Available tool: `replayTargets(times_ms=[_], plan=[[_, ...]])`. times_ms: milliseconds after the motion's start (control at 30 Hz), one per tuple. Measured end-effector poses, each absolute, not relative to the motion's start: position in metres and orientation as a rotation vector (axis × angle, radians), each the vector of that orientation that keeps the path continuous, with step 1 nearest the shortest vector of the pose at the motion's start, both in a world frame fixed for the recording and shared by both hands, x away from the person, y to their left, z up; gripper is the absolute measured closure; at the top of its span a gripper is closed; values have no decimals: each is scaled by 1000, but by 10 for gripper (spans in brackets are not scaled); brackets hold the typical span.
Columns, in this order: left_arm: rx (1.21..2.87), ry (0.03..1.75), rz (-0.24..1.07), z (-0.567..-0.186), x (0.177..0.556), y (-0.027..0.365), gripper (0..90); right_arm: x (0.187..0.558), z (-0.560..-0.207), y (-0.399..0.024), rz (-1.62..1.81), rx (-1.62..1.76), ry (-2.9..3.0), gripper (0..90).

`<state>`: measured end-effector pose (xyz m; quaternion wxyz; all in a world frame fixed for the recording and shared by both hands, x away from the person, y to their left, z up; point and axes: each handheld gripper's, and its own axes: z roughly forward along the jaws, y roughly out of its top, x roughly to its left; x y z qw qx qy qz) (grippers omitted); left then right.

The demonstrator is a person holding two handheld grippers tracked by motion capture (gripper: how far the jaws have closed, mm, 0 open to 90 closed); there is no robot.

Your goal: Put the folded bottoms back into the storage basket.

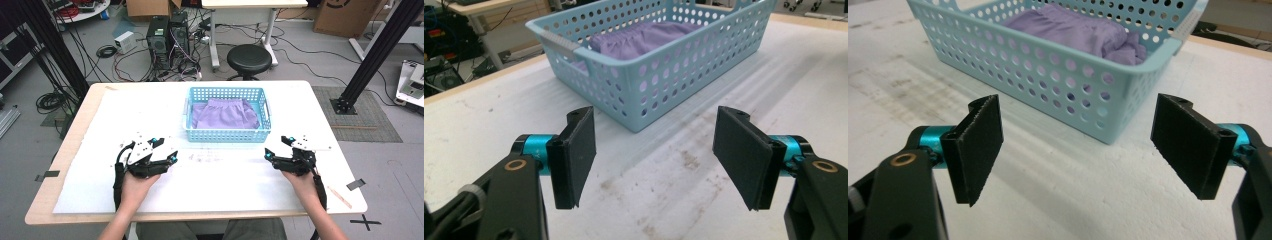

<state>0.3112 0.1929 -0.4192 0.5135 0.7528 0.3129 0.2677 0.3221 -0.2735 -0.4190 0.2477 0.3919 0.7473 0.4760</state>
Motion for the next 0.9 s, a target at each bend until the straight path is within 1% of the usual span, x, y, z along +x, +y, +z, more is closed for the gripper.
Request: replayTargets(times_ms=[333,900], plan=[[1832,779,641,-424,315,198,336,329,-431,-276,1249,1081,2058,214],[1828,800,647,-424,316,202,336,329,-431,-275,1241,1087,2060,215]])
